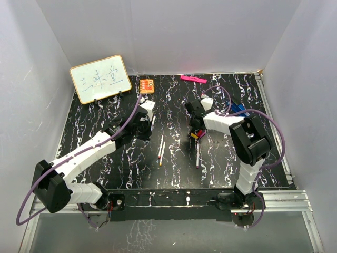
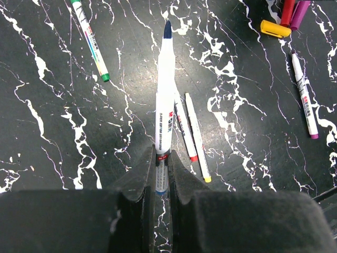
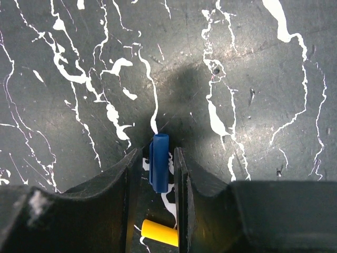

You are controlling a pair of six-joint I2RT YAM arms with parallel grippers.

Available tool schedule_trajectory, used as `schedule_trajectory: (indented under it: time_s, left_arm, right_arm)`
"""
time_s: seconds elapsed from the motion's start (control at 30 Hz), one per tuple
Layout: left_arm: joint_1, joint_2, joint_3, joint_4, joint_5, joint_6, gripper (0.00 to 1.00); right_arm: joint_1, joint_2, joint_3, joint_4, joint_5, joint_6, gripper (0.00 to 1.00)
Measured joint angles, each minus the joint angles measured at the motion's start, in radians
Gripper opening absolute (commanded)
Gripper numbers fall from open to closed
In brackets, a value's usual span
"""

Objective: Insert the pens into the pen caps

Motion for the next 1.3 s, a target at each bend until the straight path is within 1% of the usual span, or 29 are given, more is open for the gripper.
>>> schedule_trajectory:
  time_s: [0.23, 0.9, 1.3]
  left_arm:
    - [0.0, 0.006, 0.0, 0.0, 0.0, 0.0, 0.0]
    - [0.0, 0.017, 0.001, 0.0, 0.0, 0.011, 0.0]
    - [0.001, 0.017, 0.001, 0.0, -0.001, 0.018, 0.0]
  right_arm:
    - [-0.01, 0.027, 0.028, 0.007, 0.002, 0.0, 0.25]
    - [-0.01, 0.029, 0.026, 0.001, -0.005, 0.019, 0.21]
    - [0.036, 0.005, -0.008, 0.007, 0.0, 0.045, 0.2]
